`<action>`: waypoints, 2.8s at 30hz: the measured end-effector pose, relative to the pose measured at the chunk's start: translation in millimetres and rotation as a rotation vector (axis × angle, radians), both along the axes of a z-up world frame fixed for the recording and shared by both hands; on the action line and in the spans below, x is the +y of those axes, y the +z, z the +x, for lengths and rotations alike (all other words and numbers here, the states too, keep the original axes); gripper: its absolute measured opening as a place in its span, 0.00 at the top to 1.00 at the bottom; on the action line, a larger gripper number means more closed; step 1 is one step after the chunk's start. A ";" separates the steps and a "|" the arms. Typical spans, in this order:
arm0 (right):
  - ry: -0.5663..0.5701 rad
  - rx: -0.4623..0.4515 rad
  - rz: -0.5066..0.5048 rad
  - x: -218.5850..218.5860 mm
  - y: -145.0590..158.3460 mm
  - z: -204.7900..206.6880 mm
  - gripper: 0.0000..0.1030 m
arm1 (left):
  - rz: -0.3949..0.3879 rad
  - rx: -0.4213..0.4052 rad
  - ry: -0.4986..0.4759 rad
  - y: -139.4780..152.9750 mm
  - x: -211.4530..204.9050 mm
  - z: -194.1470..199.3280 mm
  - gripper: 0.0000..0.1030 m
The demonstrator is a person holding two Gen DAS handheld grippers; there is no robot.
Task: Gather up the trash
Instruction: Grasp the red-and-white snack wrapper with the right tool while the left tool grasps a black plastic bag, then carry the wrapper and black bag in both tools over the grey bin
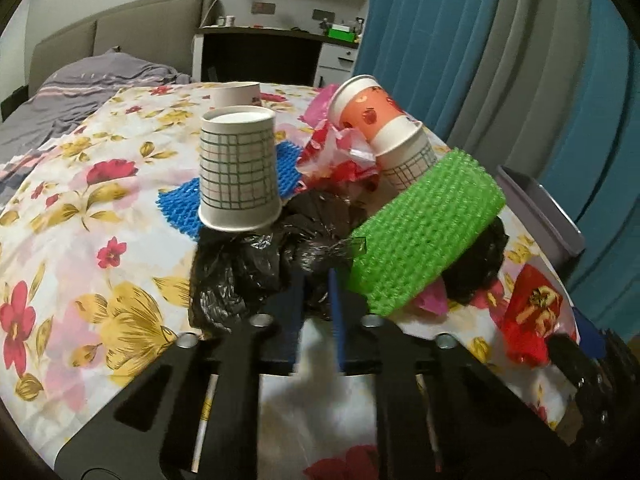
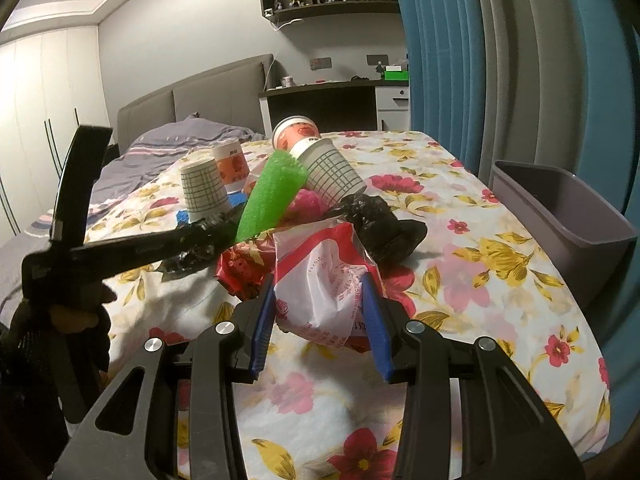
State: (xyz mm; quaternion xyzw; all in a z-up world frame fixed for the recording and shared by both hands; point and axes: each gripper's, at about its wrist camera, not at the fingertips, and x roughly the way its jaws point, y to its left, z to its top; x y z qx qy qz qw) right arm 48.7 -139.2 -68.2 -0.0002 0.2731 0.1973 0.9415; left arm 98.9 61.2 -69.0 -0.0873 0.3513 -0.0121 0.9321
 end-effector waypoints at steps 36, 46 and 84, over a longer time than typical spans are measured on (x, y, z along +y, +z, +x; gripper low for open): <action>-0.119 -0.051 0.051 -43.6 27.3 2.0 0.59 | -0.014 -0.342 -0.110 123.0 -35.4 -51.2 0.99; -0.232 -0.116 0.065 -100.1 57.4 20.4 0.59 | -0.011 -0.398 -0.262 157.1 -108.2 -14.7 0.99; -0.521 -0.054 0.005 -255.1 36.8 140.8 0.58 | -0.117 -0.207 -0.611 81.3 -360.3 194.6 0.99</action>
